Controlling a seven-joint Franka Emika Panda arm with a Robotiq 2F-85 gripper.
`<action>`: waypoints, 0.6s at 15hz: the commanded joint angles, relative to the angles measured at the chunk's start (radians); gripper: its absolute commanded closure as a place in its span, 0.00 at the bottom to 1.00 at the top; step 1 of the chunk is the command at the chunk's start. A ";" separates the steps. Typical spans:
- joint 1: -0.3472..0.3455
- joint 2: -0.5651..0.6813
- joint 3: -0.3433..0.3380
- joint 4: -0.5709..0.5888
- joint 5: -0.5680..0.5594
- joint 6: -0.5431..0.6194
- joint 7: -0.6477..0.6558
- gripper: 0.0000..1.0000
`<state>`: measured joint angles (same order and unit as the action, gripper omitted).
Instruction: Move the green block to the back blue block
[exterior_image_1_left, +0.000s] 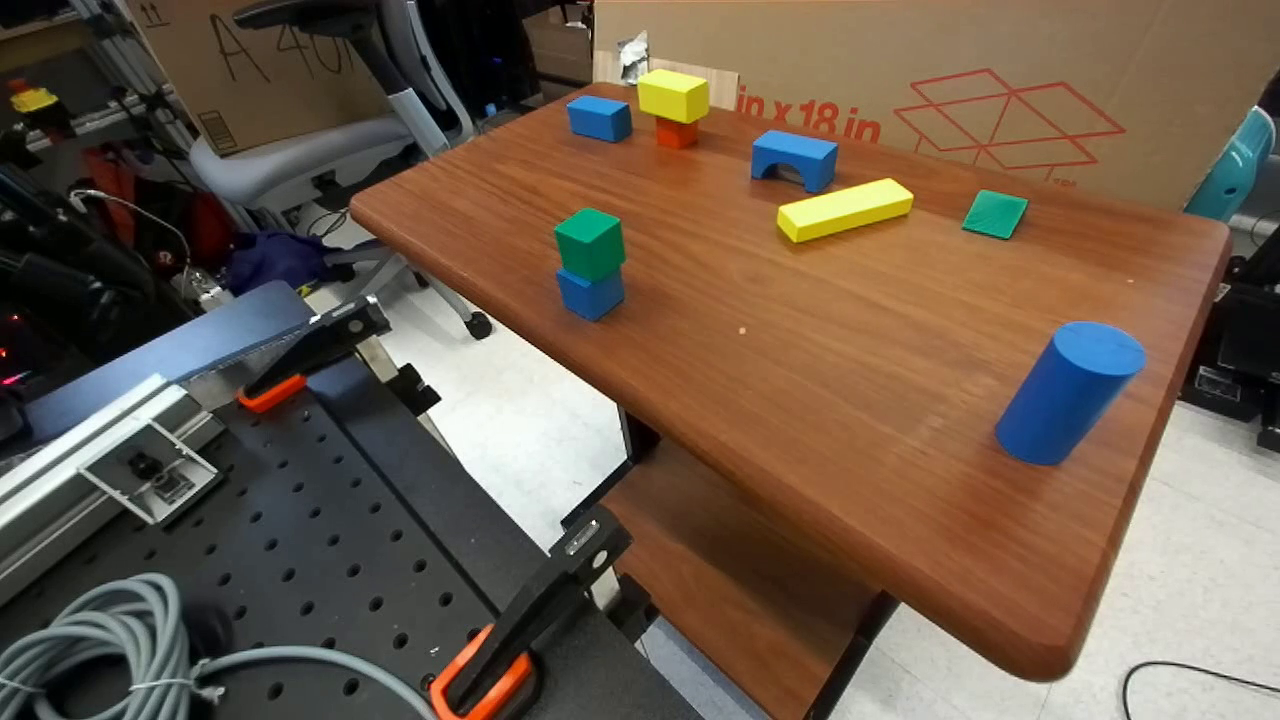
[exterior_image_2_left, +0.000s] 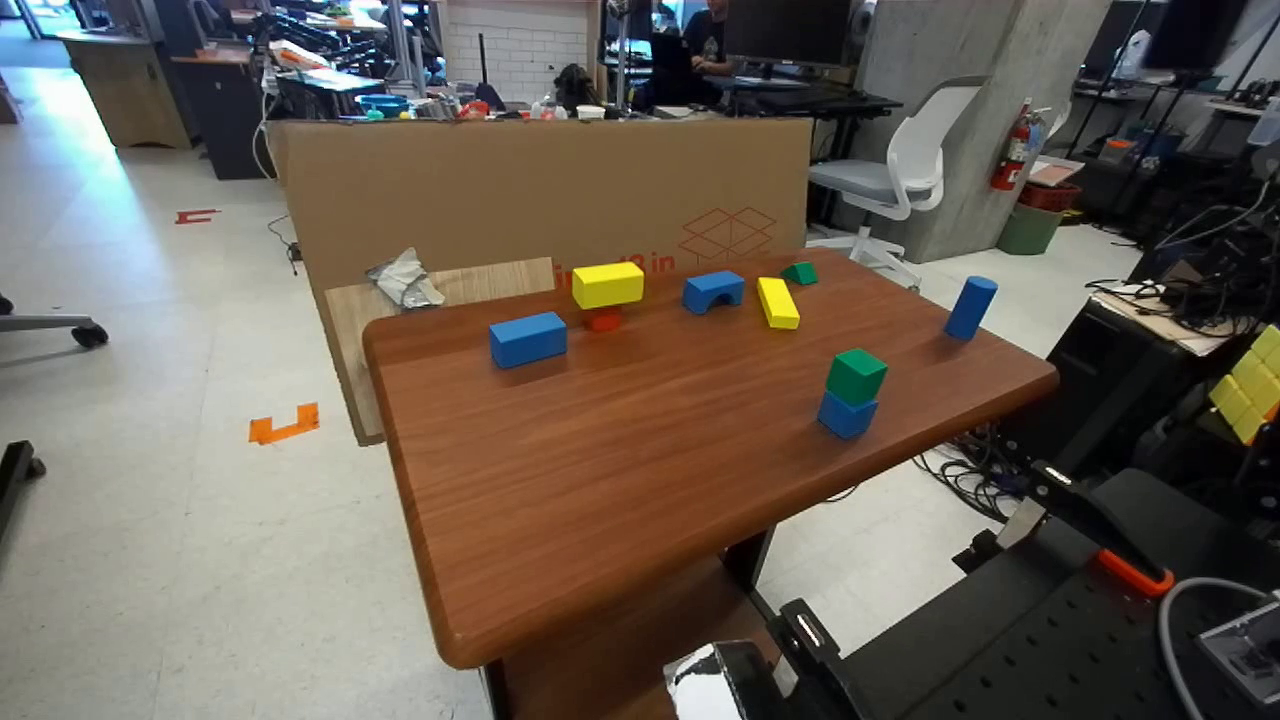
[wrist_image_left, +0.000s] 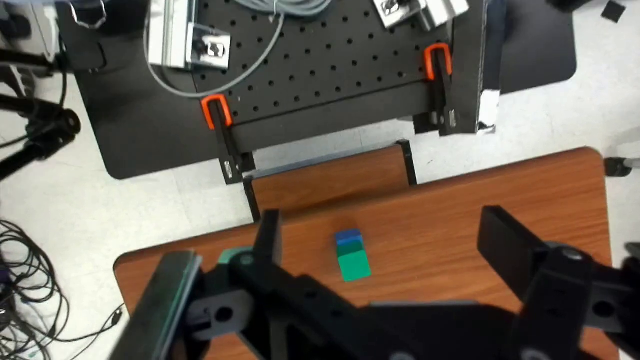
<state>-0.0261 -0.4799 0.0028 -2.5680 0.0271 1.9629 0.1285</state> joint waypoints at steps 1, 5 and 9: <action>-0.012 0.166 -0.003 0.025 -0.021 0.190 -0.016 0.00; -0.001 0.294 -0.005 0.031 -0.032 0.313 -0.058 0.00; -0.002 0.391 -0.006 0.058 -0.080 0.350 -0.104 0.00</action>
<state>-0.0286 -0.1600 0.0018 -2.5495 -0.0152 2.2843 0.0609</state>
